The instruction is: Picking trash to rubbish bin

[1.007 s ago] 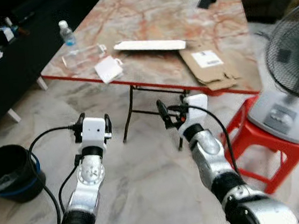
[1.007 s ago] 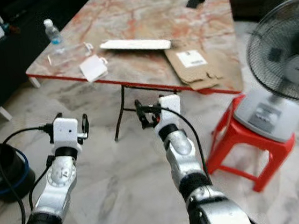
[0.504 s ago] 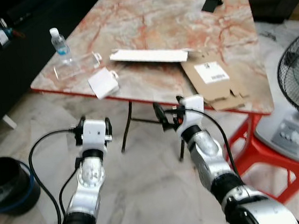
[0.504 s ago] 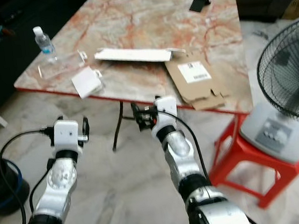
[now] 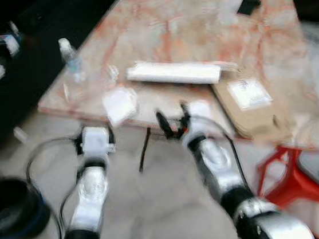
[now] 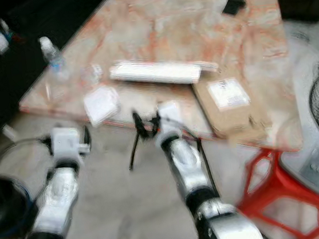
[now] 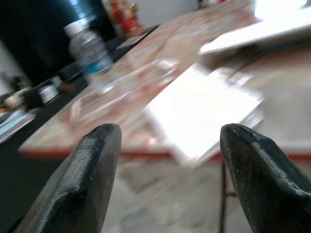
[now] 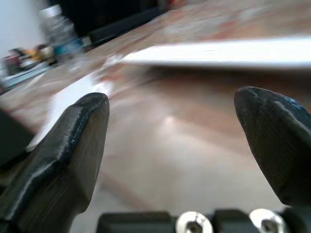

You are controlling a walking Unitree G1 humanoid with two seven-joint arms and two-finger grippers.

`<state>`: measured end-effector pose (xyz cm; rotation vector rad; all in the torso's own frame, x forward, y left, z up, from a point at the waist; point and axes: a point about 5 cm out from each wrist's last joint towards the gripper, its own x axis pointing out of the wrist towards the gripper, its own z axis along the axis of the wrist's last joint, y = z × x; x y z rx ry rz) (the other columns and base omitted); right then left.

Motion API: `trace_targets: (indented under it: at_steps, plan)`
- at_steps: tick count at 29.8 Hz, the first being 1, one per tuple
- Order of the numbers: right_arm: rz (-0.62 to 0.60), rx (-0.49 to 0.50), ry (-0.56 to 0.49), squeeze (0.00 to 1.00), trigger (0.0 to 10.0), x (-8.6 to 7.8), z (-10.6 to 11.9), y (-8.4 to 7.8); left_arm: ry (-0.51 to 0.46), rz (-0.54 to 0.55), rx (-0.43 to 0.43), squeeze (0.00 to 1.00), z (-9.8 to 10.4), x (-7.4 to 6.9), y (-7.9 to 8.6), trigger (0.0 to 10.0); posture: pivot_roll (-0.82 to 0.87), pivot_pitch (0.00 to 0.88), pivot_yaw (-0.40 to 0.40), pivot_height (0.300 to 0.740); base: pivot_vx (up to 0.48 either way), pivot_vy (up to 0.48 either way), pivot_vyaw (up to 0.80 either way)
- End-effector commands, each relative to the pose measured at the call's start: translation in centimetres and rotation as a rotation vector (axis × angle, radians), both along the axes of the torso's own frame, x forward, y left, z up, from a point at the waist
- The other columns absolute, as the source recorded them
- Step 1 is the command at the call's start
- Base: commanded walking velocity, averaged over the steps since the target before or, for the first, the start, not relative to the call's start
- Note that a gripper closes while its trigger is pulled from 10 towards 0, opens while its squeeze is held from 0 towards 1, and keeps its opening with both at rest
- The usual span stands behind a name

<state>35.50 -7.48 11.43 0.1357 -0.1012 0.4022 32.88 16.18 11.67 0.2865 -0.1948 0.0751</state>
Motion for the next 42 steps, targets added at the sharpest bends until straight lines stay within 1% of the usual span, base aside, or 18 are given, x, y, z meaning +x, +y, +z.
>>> trace_targets:
  at_steps: [1,4,5,15,20,22,25,29,33,40,41,42]
  plan:
    - [0.036,0.006,-0.017,0.0,10.0,-0.1,0.4,1.2,-0.011,0.011,0.011,0.0,0.3,0.0,0.6,10.0,0.11,0.136,0.021,0.74,0.435,0.0,0.0]
    - [0.037,0.009,-0.016,0.0,10.0,-0.2,0.4,1.3,-0.012,0.009,0.012,0.0,0.4,0.0,0.6,10.0,0.12,0.133,0.022,0.74,0.436,0.0,0.0]
    - [0.035,0.023,-0.011,0.0,10.0,-0.1,0.4,1.3,-0.012,0.008,0.012,0.0,0.4,0.0,0.6,10.0,0.11,0.133,0.023,0.74,0.431,0.0,0.0]
    - [0.028,0.024,-0.022,0.0,10.0,0.1,0.8,1.1,-0.02,0.008,0.016,0.0,0.7,0.1,0.7,10.0,0.11,0.143,0.022,0.74,0.435,0.0,0.0]
    - [0.022,0.026,-0.029,0.0,10.0,0.1,0.9,1.0,-0.035,-0.01,0.011,0.0,0.9,0.1,0.4,10.0,0.12,0.148,0.024,0.74,0.421,0.0,0.0]
    - [0.02,0.033,-0.032,0.0,10.0,0.2,1.0,0.9,-0.066,-0.039,0.019,0.0,1.4,0.0,0.0,10.0,0.12,0.154,0.024,0.74,0.0,0.0,0.0]
    - [0.019,0.045,-0.041,0.0,10.0,0.2,1.2,0.8,-0.077,-0.06,0.021,0.0,1.6,0.0,-0.3,10.0,0.12,0.155,0.025,0.74,0.0,0.0,0.0]
    - [0.018,0.049,-0.045,0.0,10.0,0.2,1.3,0.8,-0.079,-0.067,0.017,0.0,1.7,0.0,-0.4,10.0,0.12,0.155,0.025,0.74,0.0,0.0,0.0]
    - [0.007,0.052,-0.067,0.0,10.0,0.4,1.8,0.6,-0.083,-0.091,0.023,0.0,1.9,0.0,-0.9,10.0,0.11,0.156,0.027,0.74,0.0,0.0,0.0]
    - [0.003,0.056,-0.074,0.0,10.0,0.4,2.0,0.4,-0.075,-0.1,0.024,0.0,1.8,-0.1,-0.9,10.0,0.11,0.158,0.025,0.74,0.0,0.0,0.0]
    - [0.002,0.065,-0.07,1.0,10.0,0.4,1.9,0.3,-0.071,-0.101,0.024,0.0,1.7,-0.1,-0.9,10.0,0.11,0.158,0.024,0.74,0.0,0.0,0.0]
    - [0.002,0.065,-0.07,1.0,10.0,0.4,1.9,0.3,-0.071,-0.101,0.024,0.0,1.7,-0.1,-0.9,10.0,0.11,0.158,0.024,0.74,0.0,0.0,0.0]
